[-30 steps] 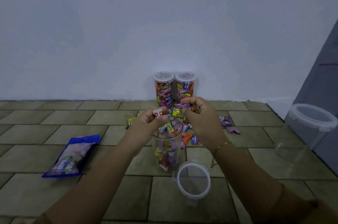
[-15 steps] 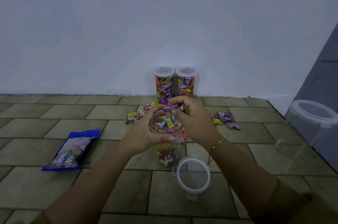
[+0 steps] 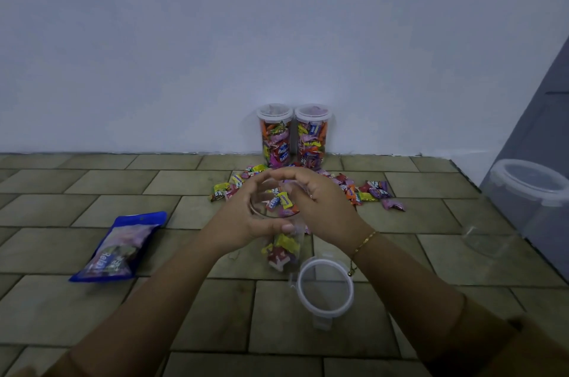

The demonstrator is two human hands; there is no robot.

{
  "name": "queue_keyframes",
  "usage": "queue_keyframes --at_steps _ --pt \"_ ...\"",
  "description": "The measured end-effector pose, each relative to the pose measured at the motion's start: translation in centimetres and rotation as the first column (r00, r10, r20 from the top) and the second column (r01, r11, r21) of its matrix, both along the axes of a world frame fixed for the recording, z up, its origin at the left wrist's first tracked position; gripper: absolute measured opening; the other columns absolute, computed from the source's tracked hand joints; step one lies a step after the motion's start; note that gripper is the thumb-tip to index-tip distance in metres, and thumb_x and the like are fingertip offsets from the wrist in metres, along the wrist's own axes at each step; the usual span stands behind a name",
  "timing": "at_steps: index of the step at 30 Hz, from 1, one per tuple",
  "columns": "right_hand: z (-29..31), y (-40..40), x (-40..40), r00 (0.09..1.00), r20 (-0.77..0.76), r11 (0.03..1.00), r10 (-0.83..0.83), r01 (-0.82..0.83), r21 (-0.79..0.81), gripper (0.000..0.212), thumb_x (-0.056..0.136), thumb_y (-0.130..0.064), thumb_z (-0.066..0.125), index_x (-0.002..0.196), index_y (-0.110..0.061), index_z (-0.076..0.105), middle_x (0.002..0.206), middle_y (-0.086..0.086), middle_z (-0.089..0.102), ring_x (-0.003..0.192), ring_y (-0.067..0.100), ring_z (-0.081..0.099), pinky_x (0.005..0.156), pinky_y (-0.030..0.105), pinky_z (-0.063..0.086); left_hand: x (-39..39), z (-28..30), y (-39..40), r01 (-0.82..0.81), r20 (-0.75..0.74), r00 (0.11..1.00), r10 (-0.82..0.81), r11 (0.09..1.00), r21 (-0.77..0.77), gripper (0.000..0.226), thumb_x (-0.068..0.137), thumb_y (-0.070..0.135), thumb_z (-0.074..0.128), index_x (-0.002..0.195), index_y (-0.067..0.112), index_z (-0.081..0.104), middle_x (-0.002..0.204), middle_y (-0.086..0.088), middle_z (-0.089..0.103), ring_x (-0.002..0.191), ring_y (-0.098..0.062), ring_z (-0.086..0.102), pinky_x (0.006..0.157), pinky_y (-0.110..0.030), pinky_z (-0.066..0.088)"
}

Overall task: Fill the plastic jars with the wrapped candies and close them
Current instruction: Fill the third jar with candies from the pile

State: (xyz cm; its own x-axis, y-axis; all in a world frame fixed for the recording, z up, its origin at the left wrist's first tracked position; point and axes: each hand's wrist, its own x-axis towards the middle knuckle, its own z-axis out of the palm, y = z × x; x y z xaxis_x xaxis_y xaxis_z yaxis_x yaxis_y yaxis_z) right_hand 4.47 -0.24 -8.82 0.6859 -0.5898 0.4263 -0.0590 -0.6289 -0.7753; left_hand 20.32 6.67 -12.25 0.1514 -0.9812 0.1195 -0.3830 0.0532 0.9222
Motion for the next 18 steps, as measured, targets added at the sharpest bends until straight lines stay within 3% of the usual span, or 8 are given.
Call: queue_keyframes --at_steps 4,7,10,11,13,15,16,18 --pt "0.1 -1.0 -0.8 0.988 0.077 0.989 -0.132 0.126 0.074 0.03 0.096 -0.006 0.044 0.11 -0.023 0.063 0.105 -0.013 0.062 0.101 0.0 0.057 0.084 0.007 0.043 -0.1 0.2 0.2 0.036 -0.103 0.994 -0.036 0.999 0.004 0.118 0.044 0.051 0.089 0.141 0.036 0.024 0.13 0.02 0.047 0.126 -0.006 0.046 0.079 -0.005 0.045" --pt "-0.3 -2.2 -1.9 0.964 0.058 0.962 -0.259 0.253 0.1 0.028 0.096 -0.006 0.044 0.109 -0.02 0.065 0.097 -0.015 0.062 0.086 0.002 0.059 0.075 0.014 0.047 1.2 -0.1 -0.6 -0.012 -0.134 0.991 0.014 1.0 0.015 0.117 0.038 0.078 0.074 0.138 0.034 0.032 0.132 0.019 0.05 0.118 0.002 0.051 0.09 -0.017 0.048" --pt "-1.8 -4.1 -2.7 0.94 -0.063 0.933 -0.334 0.34 0.118 0.028 0.096 -0.006 0.044 0.109 -0.02 0.065 0.082 -0.016 0.06 0.055 -0.002 0.05 0.05 0.013 0.04 2.5 -0.1 -1.0 -0.179 -0.172 0.968 0.185 0.983 0.048 0.089 0.044 0.094 0.051 0.116 0.042 0.048 0.129 0.013 0.055 0.109 0.0 0.056 0.092 -0.024 0.047" --pt "-2.4 -4.8 -2.9 0.924 -0.145 0.925 -0.353 0.368 0.092 0.029 0.096 -0.007 0.044 0.112 -0.019 0.064 0.087 -0.011 0.063 0.054 -0.003 0.049 0.049 0.011 0.036 3.0 -0.2 -0.8 -0.218 -0.149 0.964 0.221 0.975 0.033 0.083 0.047 0.097 0.043 0.11 0.044 0.052 0.123 0.013 0.058 0.108 -0.003 0.056 0.092 -0.027 0.047" --pt "-3.7 -5.9 -3.4 0.856 -0.37 0.923 -0.362 0.384 -0.013 0.032 0.097 -0.01 0.043 0.124 -0.016 0.058 0.116 0.002 0.062 0.075 0.004 0.057 0.061 0.012 0.041 3.9 -0.5 -0.5 -0.324 -0.131 0.936 0.327 0.945 0.039 0.073 0.054 0.097 0.035 0.101 0.046 0.059 0.118 0.01 0.061 0.11 -0.01 0.058 0.098 -0.038 0.044" --pt "-5.2 -6.9 -3.6 0.729 -0.594 0.931 -0.34 0.351 -0.102 0.036 0.097 -0.014 0.043 0.133 -0.013 0.049 0.135 0.009 0.051 0.111 0.02 0.055 0.089 0.025 0.043 4.9 -0.9 -1.0 -0.438 -0.109 0.889 0.445 0.896 0.076 0.061 0.068 0.087 0.041 0.101 0.039 0.061 0.116 0.008 0.062 0.108 -0.013 0.057 0.101 -0.038 0.039" --pt "-5.9 -7.3 -3.6 0.666 -0.669 0.933 -0.329 0.34 -0.12 0.038 0.097 -0.017 0.043 0.134 -0.012 0.046 0.136 0.011 0.05 0.118 0.025 0.051 0.097 0.031 0.04 5.4 -1.4 -1.4 -0.482 -0.075 0.869 0.489 0.871 0.095 0.05 0.078 0.075 0.046 0.104 0.035 0.06 0.113 0.007 0.061 0.105 -0.012 0.055 0.097 -0.034 0.038" --pt "-7.4 -7.9 -3.2 0.584 -0.75 0.934 -0.309 0.337 -0.121 0.039 0.095 -0.026 0.043 0.131 -0.012 0.046 0.132 0.014 0.052 0.117 0.031 0.051 0.098 0.039 0.043 6.8 -2.6 -2.8 -0.574 0.019 0.816 0.578 0.806 0.148 0.039 0.09 0.048 0.055 0.118 0.022 0.059 0.115 0.003 0.059 0.103 -0.013 0.052 0.089 -0.028 0.036"
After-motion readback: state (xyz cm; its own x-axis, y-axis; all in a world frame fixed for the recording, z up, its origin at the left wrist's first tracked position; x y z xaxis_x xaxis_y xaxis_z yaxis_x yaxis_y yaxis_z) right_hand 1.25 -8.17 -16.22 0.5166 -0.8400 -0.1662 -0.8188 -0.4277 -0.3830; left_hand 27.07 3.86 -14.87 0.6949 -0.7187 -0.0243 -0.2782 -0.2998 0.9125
